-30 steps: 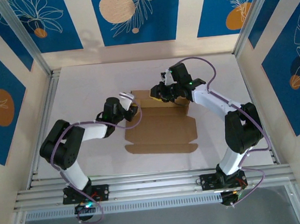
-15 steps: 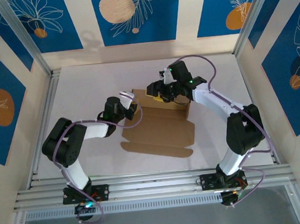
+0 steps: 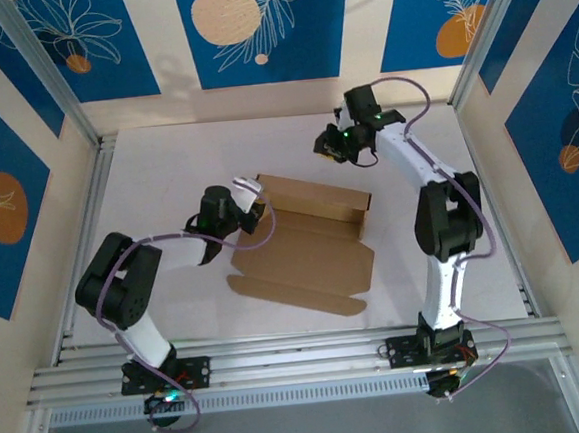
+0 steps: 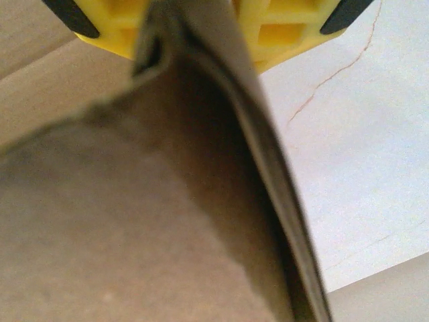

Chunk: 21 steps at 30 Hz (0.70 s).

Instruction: Fold the paper box

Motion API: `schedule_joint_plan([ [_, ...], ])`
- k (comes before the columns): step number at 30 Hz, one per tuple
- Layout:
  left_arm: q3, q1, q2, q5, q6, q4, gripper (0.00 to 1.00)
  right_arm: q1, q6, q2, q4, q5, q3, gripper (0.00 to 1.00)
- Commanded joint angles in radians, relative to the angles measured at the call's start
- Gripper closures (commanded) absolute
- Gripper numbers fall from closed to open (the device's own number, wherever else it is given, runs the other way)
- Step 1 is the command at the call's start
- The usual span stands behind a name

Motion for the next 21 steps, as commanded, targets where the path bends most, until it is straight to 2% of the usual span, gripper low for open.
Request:
schedule_joint_plan([
  [1, 0.049, 0.014, -0.007, 0.024, 0.025, -0.015, 0.82, -0.031, -0.114, 0.086, 0.011, -0.379, 0.029, 0.75],
  [5, 0.096, 0.019, 0.037, 0.033, 0.016, -0.023, 0.82, -0.005, -0.166, 0.216, -0.034, -0.64, 0.103, 0.7],
  [9, 0.136, 0.023, 0.068, 0.029, -0.01, -0.029, 0.83, 0.04, -0.176, 0.253, -0.027, -0.651, 0.083, 0.7],
  [13, 0.161, 0.023, 0.09, 0.003, -0.015, -0.044, 0.83, 0.072, -0.118, 0.24, 0.06, -0.637, 0.011, 0.71],
  [21, 0.172, 0.023, 0.115, -0.136, -0.035, -0.044, 0.83, 0.116, -0.038, 0.2, 0.151, -0.594, -0.069, 0.72],
])
